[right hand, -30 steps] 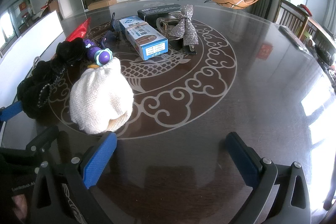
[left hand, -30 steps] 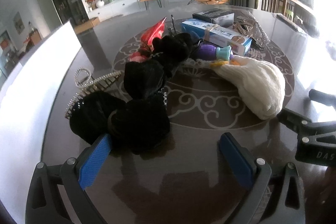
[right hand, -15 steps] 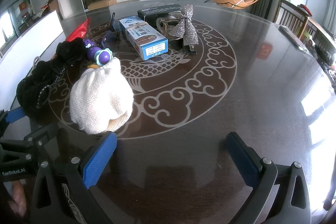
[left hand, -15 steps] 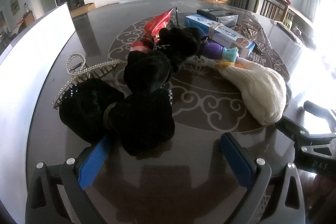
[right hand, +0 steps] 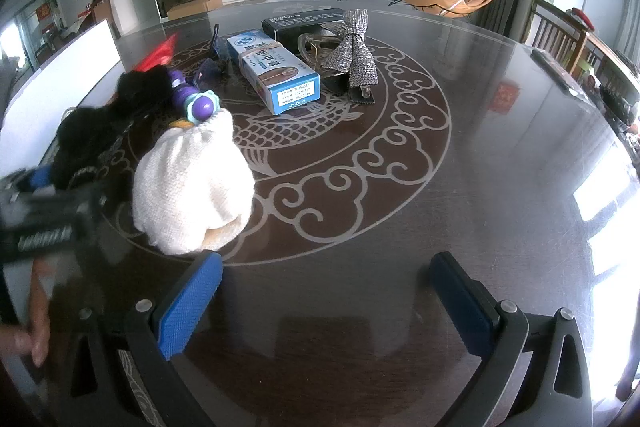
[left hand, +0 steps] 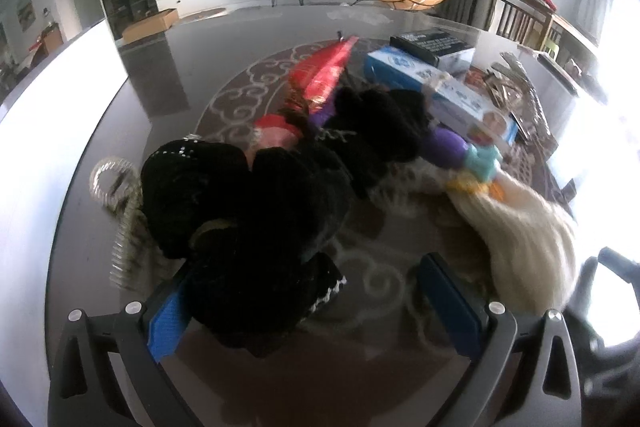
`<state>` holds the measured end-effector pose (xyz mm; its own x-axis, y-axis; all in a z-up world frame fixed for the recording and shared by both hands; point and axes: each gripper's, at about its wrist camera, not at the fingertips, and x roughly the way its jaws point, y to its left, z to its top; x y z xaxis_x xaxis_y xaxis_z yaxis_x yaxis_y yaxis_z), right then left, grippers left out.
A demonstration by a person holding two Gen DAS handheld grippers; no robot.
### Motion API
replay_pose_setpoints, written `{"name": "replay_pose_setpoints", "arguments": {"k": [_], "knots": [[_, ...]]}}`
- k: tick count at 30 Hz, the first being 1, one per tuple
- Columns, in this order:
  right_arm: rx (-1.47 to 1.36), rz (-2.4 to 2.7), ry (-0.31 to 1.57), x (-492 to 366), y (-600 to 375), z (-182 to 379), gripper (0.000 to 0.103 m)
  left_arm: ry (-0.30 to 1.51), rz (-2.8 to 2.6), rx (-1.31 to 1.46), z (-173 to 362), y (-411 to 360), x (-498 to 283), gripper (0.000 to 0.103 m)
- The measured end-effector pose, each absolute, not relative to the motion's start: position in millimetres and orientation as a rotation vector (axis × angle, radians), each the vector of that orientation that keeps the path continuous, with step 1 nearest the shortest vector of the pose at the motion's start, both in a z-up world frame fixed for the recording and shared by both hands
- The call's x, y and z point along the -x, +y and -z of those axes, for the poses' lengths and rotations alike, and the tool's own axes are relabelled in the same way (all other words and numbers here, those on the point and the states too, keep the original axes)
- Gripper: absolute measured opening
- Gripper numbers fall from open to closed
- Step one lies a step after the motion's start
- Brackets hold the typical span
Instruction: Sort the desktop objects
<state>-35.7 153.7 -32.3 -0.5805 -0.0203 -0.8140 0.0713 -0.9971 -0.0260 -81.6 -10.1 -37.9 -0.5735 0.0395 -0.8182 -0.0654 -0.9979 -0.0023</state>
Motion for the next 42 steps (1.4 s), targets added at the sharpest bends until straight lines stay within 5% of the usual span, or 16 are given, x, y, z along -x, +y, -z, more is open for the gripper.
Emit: {"name": "replay_pose_setpoints", "arguments": {"k": [42], "knots": [[-1.411, 2.746, 0.076, 35.3, 154.1, 32.5, 0.103, 0.041, -2.739, 1.411, 38.5, -12.1, 87.4, 0.103]]}}
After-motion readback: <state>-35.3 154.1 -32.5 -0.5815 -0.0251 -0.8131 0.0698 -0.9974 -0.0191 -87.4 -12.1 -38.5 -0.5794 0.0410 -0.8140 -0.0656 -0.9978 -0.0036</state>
